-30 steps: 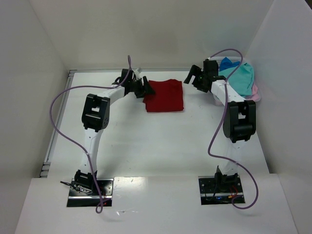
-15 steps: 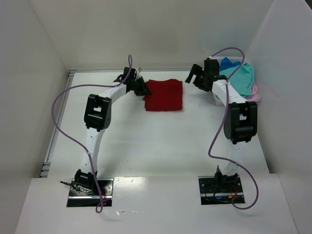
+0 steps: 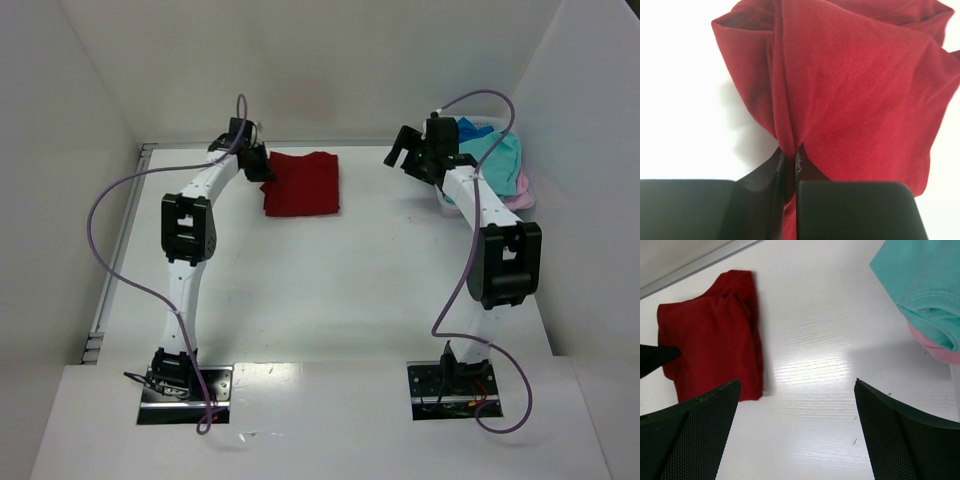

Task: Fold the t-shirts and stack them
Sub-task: Put the neatly folded tshirt into the corner of the board with the left arm

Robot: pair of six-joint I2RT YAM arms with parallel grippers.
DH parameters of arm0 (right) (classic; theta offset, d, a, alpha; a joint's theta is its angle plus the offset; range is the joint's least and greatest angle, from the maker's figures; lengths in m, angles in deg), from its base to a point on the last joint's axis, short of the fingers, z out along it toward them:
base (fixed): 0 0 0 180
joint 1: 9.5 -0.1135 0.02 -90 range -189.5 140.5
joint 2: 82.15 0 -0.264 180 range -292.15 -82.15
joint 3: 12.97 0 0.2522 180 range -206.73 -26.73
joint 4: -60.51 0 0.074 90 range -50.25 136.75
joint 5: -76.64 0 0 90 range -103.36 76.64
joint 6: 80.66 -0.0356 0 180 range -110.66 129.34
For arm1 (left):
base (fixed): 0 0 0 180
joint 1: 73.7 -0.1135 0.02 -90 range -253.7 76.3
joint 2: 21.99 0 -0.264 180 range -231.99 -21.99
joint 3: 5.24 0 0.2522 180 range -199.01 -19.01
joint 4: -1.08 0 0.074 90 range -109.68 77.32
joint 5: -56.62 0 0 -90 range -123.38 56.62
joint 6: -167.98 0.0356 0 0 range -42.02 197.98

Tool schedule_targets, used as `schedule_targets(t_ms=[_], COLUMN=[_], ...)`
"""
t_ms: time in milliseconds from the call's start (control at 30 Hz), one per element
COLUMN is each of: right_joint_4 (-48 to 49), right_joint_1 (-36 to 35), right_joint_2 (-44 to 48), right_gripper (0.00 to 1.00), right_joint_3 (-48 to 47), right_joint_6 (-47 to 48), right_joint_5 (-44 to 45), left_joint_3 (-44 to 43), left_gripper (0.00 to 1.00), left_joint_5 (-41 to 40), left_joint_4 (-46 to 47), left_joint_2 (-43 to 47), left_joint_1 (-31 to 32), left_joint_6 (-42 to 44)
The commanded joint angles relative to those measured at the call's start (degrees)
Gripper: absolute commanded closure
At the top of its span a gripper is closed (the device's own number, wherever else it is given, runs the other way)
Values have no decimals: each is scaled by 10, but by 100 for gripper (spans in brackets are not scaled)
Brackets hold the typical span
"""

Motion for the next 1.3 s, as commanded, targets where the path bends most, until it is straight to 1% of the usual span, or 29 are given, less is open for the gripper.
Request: schedule_targets(t_ms=[0, 33, 67, 133, 167, 200, 333, 533, 733, 867, 1000, 1100, 1133, 1167, 1200, 1233, 1267], right_joint_4=[1, 1, 1, -4, -4, -11, -17, -28, -28, -33, -33, -33, -33, -28, -28, -28, -28], right_joint_1=[-4, -4, -4, -4, -4, -4, -4, -4, -4, -4, -4, -4, -4, -4, -4, -4, -4], right_joint_2=[45, 45, 45, 51, 51, 57, 69, 74, 62, 51, 46, 41, 41, 41, 41, 41, 41], right_gripper=[0, 0, 0, 0, 0, 0, 0, 0, 0, 0, 0, 0, 0, 0, 0, 0, 0], right_joint_3=[9, 9, 15, 15, 15, 15, 15, 15, 9, 4, -1, -1, -1, -1, -1, -1, 4], right_joint_6=[10, 10, 10, 10, 10, 10, 10, 15, 15, 15, 15, 15, 15, 15, 15, 10, 10], right_joint_5=[11, 11, 11, 11, 11, 11, 17, 24, 24, 24, 24, 24, 24, 24, 24, 24, 24], left_joint_3=[-60, -79, -120, -163, -182, -222, -296, -337, -337, -342, -336, -286, -268, -216, -188, -160, -134], left_gripper=[100, 100, 100, 100, 100, 100, 100, 100, 100, 100, 100, 100, 100, 100, 100, 100, 100], left_joint_5=[-50, -62, -86, -115, -125, -144, -189, -242, -250, -216, -165, -152, -152, -143, -143, -125, -117], left_joint_4=[-71, -106, -122, -167, -180, -192, -247, -279, -290, -296, -317, -317, -302, -289, -273, -242, -226], left_joint_2=[21, 15, 3, -12, -26, -33, -56, -87, -104, -104, -104, -77, -70, -53, -43, -33, -13], left_joint_1=[-43, -49, -49, -64, -64, -71, -89, -107, -138, -155, -179, -189, -189, -194, -201, -202, -216], left_joint_6=[61, 71, 86, 93, 102, 108, 119, 136, 125, 114, 104, 98, 98, 98, 92, 87, 87])
